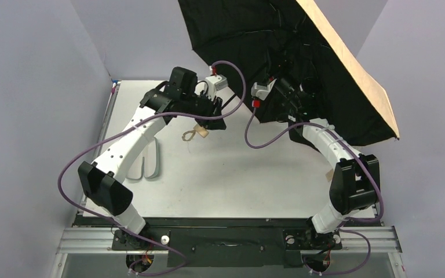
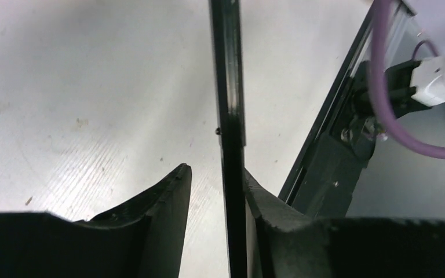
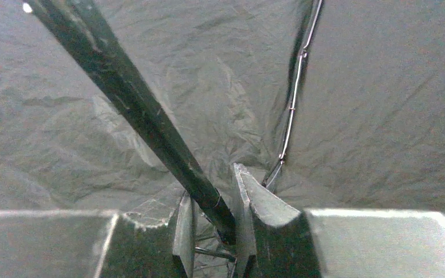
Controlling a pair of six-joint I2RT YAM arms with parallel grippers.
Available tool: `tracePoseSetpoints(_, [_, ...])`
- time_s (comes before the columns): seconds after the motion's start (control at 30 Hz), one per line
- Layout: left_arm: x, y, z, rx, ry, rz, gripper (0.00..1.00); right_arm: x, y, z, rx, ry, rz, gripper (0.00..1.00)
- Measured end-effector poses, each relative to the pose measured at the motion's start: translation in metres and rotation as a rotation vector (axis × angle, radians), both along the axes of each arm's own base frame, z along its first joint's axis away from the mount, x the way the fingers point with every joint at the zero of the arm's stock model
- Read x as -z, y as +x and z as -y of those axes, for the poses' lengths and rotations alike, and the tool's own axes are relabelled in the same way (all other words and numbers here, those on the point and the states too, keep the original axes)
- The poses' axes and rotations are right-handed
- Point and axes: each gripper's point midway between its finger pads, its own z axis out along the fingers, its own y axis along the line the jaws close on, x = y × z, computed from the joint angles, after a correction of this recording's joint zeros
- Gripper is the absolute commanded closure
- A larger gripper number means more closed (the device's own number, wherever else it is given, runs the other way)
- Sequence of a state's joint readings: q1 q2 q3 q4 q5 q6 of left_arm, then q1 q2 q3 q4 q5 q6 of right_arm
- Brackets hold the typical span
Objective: Open the umbrella
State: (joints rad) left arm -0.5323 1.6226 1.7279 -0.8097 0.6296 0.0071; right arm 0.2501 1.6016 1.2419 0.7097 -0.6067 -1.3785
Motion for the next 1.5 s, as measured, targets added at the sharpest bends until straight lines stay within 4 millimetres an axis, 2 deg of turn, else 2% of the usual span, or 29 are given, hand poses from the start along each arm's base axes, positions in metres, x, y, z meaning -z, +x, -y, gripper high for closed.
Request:
tracePoseSetpoints(0.1, [0.018, 0.002, -0.006, 0.012, 0.087, -0.022, 0.82, -0.003, -0.001, 0.0, 0.004, -0.011, 0.02, 1.0])
tracePoseSetpoints(0.23, [0.037, -0.004, -0.014, 0.033, 0.173, -0.047, 0.9, -0.004, -0.005, -0.007, -0.01, -0.041, 0.047, 1.0])
tracePoseSetpoints(0.37, [0.044, -0.008, -0.021, 0.053, 0.226, -0.032, 0.92, -0.005, -0.006, -0.014, -0.035, -0.064, 0.069, 1.0])
tracePoseSetpoints(0.53, [0.052, -0.001, -0.028, 0.049, 0.277, 0.011, 0.95, -0.005, 0.005, -0.023, -0.061, -0.085, 0.084, 1.0])
tracePoseSetpoints(0.8, [0.069, 0.007, -0.042, 0.014, 0.341, 0.015, 0.96, 0.01, 0.021, -0.032, -0.083, -0.116, 0.068, 0.99])
tracePoseSetpoints(1.17, [0.086, 0.005, -0.05, 0.02, 0.392, 0.005, 0.98, 0.013, 0.026, -0.031, -0.079, -0.153, 0.083, 1.0])
tracePoseSetpoints(1.5, [0.089, 0.008, -0.049, 0.021, 0.388, 0.018, 1.0, 0.013, 0.028, -0.025, -0.067, -0.183, 0.103, 1.0])
